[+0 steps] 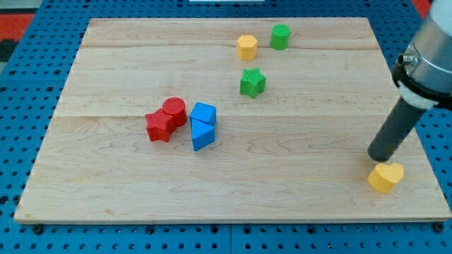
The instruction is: Slightly push the heart towards top
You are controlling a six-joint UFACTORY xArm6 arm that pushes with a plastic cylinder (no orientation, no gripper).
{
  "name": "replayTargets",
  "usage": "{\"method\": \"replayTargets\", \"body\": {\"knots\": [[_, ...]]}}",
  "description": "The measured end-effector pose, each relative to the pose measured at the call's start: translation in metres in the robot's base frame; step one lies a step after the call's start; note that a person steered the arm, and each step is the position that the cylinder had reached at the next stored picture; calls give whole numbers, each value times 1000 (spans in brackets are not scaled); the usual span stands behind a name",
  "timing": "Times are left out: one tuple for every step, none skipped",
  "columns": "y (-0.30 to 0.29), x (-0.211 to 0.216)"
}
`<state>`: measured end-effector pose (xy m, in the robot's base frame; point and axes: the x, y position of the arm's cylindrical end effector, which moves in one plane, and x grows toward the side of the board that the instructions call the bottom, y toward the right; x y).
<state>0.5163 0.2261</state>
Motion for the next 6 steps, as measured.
{"method": "replayTargets", "body": {"knots": [[74, 11], [86, 70], [21, 65], [-8, 39], [-2, 5], [27, -90]]}}
